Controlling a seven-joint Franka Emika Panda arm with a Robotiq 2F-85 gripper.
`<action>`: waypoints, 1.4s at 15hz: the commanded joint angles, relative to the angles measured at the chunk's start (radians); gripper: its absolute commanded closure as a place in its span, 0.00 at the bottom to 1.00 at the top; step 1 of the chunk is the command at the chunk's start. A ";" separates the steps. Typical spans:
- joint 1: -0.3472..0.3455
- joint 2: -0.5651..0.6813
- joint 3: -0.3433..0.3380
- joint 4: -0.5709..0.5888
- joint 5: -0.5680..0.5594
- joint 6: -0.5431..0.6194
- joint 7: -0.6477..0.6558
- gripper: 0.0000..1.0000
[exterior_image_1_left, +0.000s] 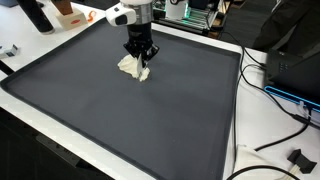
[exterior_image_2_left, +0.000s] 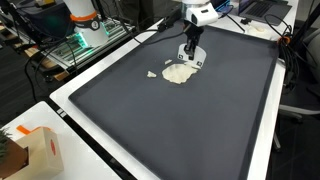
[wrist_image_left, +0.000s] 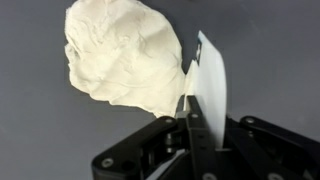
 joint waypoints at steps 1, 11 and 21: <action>-0.003 0.000 0.003 0.002 -0.002 -0.003 0.001 0.96; 0.001 -0.018 -0.004 -0.009 -0.003 0.005 0.024 0.99; 0.110 -0.101 -0.144 -0.015 -0.213 -0.099 0.511 0.99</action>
